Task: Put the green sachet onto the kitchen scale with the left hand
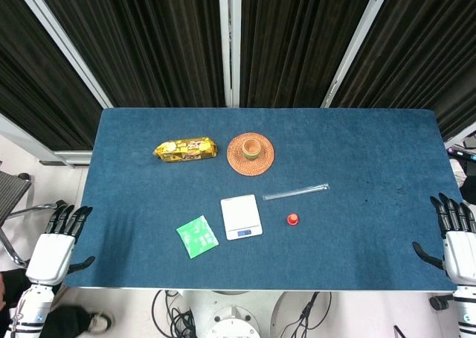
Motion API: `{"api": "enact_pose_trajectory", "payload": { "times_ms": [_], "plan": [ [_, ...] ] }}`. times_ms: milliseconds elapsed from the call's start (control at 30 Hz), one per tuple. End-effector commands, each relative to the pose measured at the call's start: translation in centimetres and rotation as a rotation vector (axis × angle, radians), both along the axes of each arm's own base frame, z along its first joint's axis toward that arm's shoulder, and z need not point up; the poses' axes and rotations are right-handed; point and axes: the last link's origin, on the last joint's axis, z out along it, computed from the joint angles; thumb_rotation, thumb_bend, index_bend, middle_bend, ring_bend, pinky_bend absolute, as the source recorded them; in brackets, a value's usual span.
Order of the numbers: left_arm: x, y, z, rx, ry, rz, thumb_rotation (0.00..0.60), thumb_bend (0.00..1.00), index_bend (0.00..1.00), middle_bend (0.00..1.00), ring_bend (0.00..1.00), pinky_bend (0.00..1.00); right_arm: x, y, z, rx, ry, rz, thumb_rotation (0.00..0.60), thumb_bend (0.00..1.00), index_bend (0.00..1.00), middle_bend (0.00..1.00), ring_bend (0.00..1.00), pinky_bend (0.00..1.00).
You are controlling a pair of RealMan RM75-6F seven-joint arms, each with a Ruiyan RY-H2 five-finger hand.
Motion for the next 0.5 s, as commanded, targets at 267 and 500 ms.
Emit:
{"api": "enact_pose_trajectory", "payload": {
  "times_ms": [267,500],
  "plan": [
    [0.5,-0.2,0.2,0.000,0.003,-0.026,0.600,0.06,0.05,0.08,0.00,0.00,0.1,0.4,0.0,-0.002,-0.008,0.007,0.600,0.13,0.00,0.00,0.00,0.00],
    [1.2,0.0,0.1,-0.034,0.026,-0.072,0.600,0.06,0.05,0.08,0.00,0.00,-0.2,0.9,0.9,-0.026,-0.009,0.000,0.600,0.13,0.00,0.00,0.00,0.00]
  ]
}}
